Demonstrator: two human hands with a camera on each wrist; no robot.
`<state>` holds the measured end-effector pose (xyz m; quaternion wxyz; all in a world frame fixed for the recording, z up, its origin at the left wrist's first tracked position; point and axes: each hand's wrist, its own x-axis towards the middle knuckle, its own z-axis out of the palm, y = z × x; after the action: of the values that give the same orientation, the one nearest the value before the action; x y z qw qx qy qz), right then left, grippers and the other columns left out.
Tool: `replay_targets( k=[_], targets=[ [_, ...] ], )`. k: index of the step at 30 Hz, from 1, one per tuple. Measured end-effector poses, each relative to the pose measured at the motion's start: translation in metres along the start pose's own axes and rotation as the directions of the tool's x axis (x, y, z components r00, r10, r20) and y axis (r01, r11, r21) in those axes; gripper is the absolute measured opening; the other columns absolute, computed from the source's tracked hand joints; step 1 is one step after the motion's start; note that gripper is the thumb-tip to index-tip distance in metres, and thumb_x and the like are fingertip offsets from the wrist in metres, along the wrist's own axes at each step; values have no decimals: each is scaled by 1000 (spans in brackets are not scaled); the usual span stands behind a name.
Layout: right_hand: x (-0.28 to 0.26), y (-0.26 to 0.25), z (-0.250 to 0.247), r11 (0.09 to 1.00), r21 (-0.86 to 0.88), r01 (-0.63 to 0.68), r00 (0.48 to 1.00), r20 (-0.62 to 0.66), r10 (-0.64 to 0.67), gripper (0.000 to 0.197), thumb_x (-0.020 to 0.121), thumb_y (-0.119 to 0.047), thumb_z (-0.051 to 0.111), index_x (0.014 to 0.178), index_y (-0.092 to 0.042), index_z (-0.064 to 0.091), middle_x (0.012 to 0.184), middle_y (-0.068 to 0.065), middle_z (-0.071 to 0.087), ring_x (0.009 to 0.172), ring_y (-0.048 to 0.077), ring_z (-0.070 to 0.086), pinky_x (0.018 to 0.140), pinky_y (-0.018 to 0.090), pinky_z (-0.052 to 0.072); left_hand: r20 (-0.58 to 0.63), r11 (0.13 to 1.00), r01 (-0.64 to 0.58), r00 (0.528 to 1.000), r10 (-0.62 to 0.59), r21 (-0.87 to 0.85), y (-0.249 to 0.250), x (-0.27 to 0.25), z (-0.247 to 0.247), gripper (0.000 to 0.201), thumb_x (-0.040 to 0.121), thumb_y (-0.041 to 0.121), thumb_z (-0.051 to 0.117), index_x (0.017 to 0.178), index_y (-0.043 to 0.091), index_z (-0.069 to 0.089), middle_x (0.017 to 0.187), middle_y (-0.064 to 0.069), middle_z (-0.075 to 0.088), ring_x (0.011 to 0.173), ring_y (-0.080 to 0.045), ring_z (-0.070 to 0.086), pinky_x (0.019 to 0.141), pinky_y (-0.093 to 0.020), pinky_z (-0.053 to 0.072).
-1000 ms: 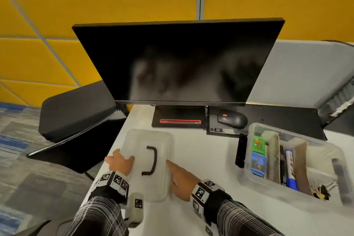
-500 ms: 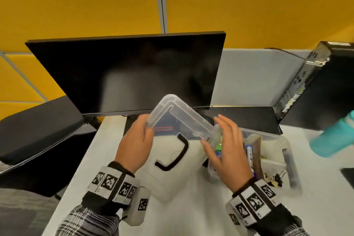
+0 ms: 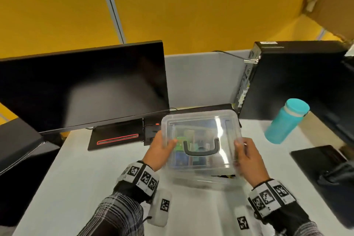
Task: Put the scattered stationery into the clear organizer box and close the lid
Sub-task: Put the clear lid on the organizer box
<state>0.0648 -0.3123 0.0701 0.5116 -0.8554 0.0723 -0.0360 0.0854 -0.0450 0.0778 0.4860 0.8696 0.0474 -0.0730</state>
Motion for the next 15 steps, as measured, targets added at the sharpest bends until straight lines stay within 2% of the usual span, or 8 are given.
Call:
replay_targets(
  k=[2, 5, 7, 9, 11, 13, 15],
  targets=[
    [1, 15, -1, 990, -141, 20, 1000, 2, -20, 18, 98, -28, 43, 100, -13, 53, 88, 4, 57, 80, 22, 54, 63, 22, 37, -64, 992, -3, 998, 11, 128, -8, 5, 13, 43, 87, 48, 48, 122, 23, 50, 119, -5, 56, 112, -24, 51, 99, -46, 42],
    [5, 32, -2, 916, -397, 59, 997, -17, -72, 25, 96, -30, 44, 106, -11, 58, 106, 9, 52, 98, 27, 46, 85, 31, 34, -104, 955, 60, 994, -30, 289, -15, 13, 28, 47, 92, 46, 41, 127, 16, 48, 122, -13, 53, 116, -31, 41, 99, -40, 33],
    [7, 38, -1, 921, -384, 63, 997, -18, -76, 27, 96, -26, 44, 114, -9, 55, 116, 11, 48, 106, 29, 43, 92, 33, 31, -106, 963, 63, 994, -36, 263, -14, 14, 35, 48, 93, 45, 40, 129, 14, 47, 125, -14, 51, 119, -31, 39, 100, -39, 31],
    [5, 39, 0, 952, -300, 68, 998, 3, -70, 37, 96, -22, 45, 130, -9, 44, 126, 12, 45, 116, 30, 43, 99, 33, 32, -105, 977, 53, 994, -32, 207, -15, 14, 40, 46, 93, 44, 43, 130, 17, 46, 127, -14, 49, 121, -29, 39, 102, -41, 34],
    [2, 41, -1, 964, -258, 65, 997, 44, -56, 47, 97, -23, 42, 141, -11, 31, 134, 11, 42, 122, 26, 42, 104, 32, 31, -114, 977, 67, 992, -45, 202, -19, 16, 44, 58, 86, 58, 38, 130, 21, 46, 125, -12, 49, 119, -29, 41, 102, -43, 38],
    [-1, 44, -1, 957, -275, 95, 993, 88, -74, 49, 99, -27, 38, 145, -15, 26, 135, 9, 44, 122, 22, 42, 103, 28, 30, -136, 965, 73, 990, -39, 251, -23, 16, 46, 73, 77, 68, 27, 129, 21, 46, 121, -11, 50, 113, -27, 44, 98, -43, 41],
    [-4, 49, -2, 948, -293, 124, 989, 118, -92, 50, 99, -30, 35, 146, -16, 23, 133, 8, 46, 120, 21, 44, 101, 26, 31, -148, 955, 61, 989, -18, 291, -27, 14, 49, 73, 78, 69, 24, 129, 21, 45, 118, -9, 52, 107, -25, 46, 94, -43, 43]
  ],
)
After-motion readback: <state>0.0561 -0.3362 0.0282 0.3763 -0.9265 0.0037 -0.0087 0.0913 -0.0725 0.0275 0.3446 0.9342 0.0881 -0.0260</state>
